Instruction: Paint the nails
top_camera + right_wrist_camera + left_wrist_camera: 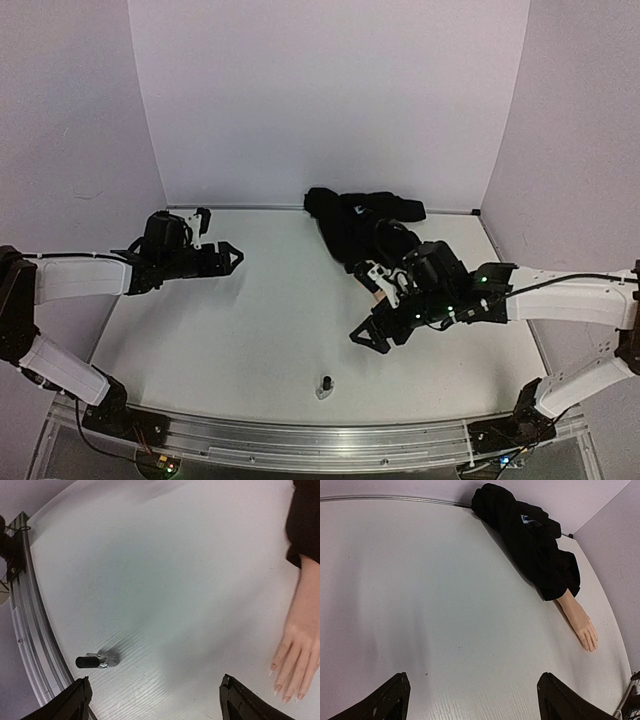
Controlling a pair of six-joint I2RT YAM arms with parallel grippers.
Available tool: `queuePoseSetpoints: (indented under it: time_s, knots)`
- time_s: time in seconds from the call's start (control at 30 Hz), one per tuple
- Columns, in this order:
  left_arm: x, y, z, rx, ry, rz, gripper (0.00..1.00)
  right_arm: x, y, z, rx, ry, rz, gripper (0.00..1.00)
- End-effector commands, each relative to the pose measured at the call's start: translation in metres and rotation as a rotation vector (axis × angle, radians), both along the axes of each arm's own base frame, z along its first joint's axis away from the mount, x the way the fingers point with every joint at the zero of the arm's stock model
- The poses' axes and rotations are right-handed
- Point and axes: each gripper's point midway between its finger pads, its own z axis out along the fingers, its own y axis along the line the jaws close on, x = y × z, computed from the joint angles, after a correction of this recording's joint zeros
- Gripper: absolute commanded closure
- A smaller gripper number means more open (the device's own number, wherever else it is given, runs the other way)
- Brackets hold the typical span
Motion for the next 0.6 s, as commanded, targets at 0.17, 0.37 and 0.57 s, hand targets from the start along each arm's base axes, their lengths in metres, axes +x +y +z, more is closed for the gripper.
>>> queuePoseSetpoints:
  time_s: [0.17, 0.37, 0.57]
  knots:
    - [0.003, -0.009, 0.012, -0.024, -0.039, -0.024, 0.09, -0.033, 0.063, -0.033, -0.106, 0.0, 0.229, 0.23]
    - [0.002, -0.006, 0.011, -0.01, -0.041, -0.017, 0.09, -0.052, 0.074, -0.046, -0.135, 0.019, 0.304, 0.31]
    - [0.002, -0.008, 0.006, -0.011, -0.028, -0.023, 0.09, -0.061, 0.075, -0.06, -0.181, 0.027, 0.324, 0.38]
